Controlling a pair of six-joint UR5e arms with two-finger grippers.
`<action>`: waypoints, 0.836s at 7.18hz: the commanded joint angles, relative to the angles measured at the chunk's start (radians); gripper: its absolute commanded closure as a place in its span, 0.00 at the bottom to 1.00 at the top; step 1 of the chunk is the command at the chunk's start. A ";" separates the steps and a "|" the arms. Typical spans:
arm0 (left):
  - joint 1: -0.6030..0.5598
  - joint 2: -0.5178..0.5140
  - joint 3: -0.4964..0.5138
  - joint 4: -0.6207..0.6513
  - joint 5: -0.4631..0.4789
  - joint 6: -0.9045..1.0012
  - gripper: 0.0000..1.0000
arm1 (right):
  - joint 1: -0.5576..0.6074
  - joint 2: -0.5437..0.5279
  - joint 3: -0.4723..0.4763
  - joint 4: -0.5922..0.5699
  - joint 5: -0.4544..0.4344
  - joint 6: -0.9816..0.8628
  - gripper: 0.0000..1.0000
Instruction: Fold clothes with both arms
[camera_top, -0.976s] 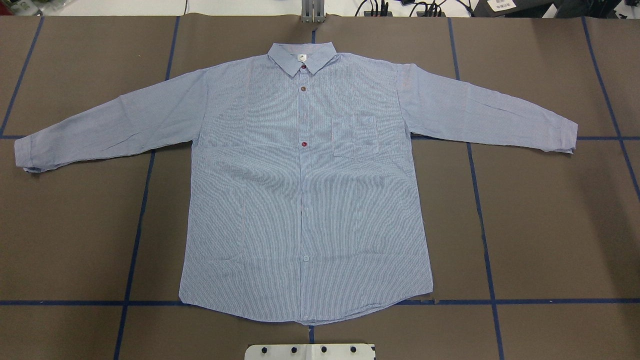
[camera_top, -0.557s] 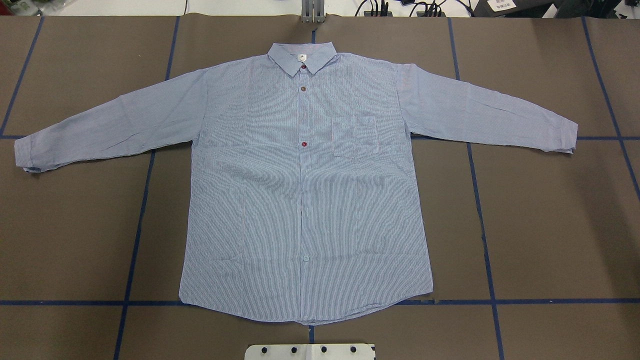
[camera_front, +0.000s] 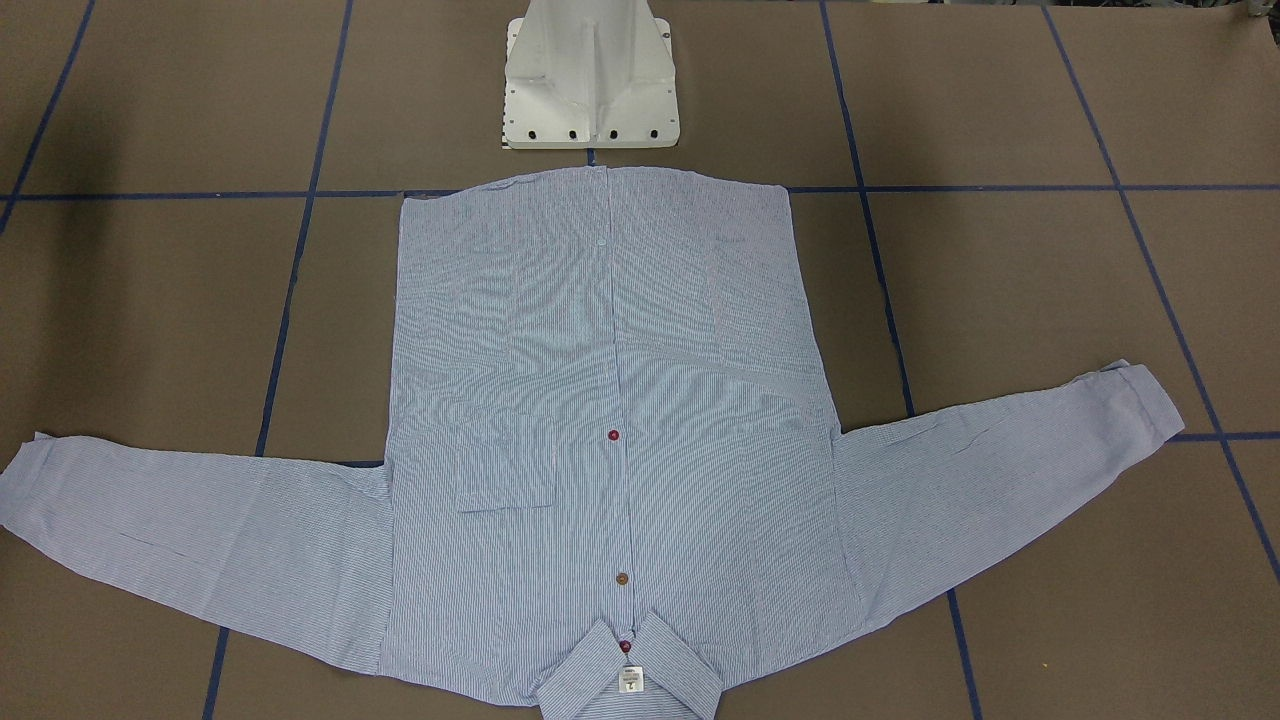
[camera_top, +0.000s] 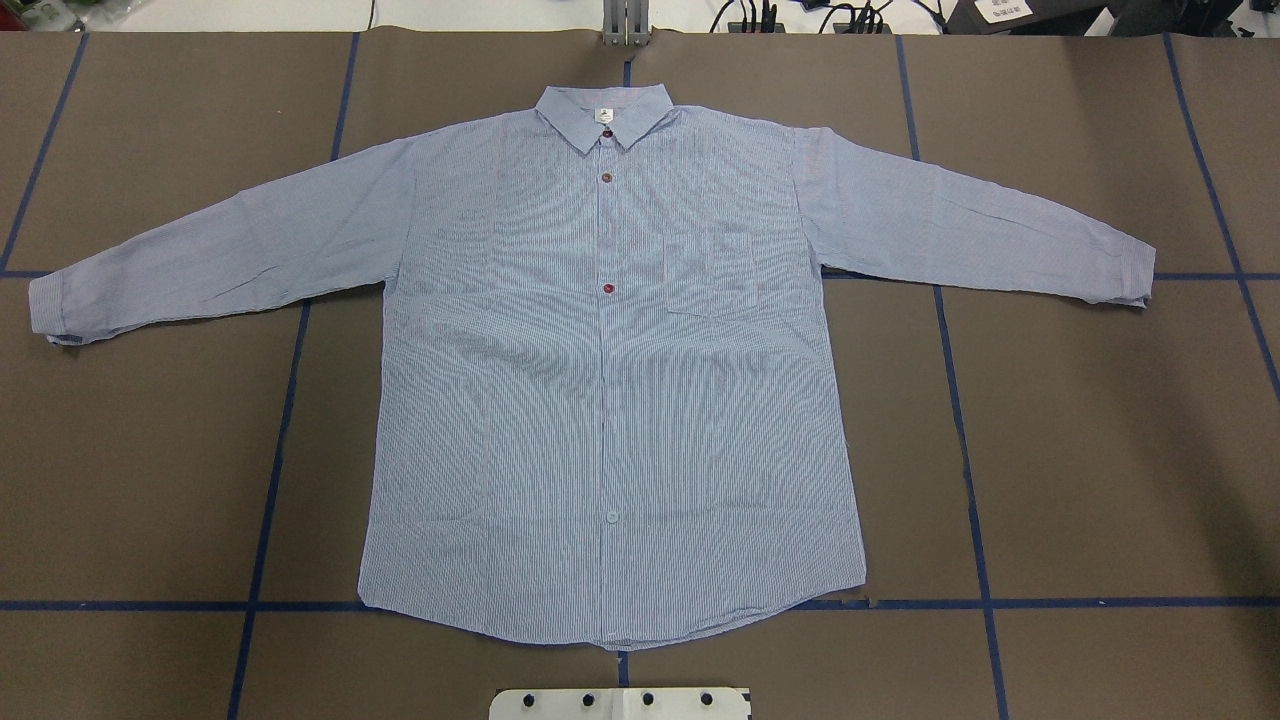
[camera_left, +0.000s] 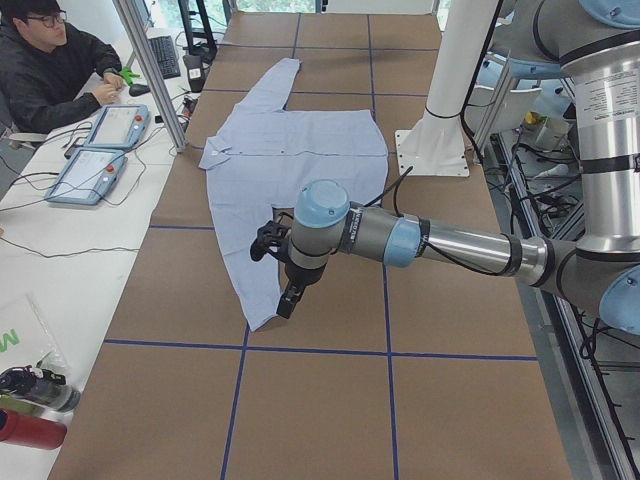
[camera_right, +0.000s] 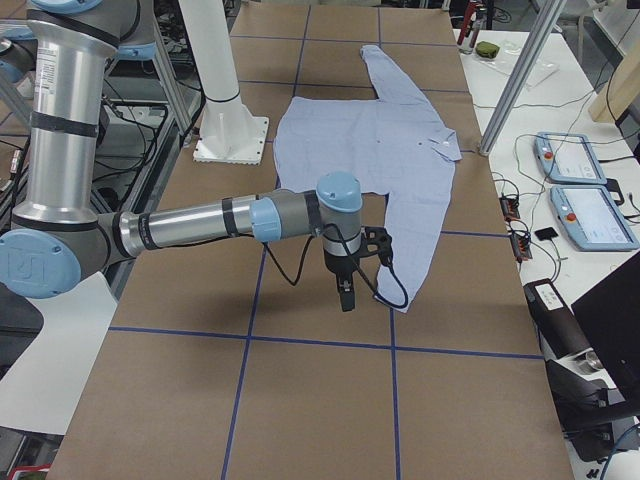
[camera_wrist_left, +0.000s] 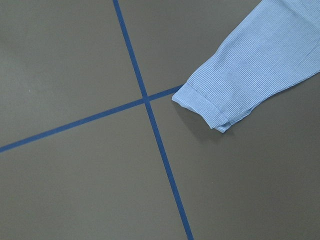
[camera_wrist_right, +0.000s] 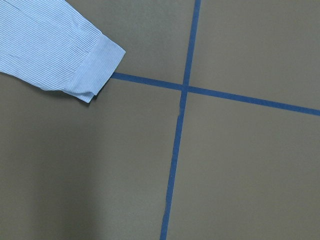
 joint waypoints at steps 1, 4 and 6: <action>0.000 -0.040 0.013 -0.224 0.005 -0.002 0.00 | 0.005 0.062 0.023 0.065 -0.003 0.077 0.00; 0.000 -0.080 0.053 -0.285 -0.002 0.001 0.00 | -0.004 0.047 -0.070 0.291 0.019 0.142 0.00; 0.000 -0.080 0.056 -0.285 -0.002 0.001 0.00 | -0.024 0.049 -0.312 0.645 0.097 0.369 0.00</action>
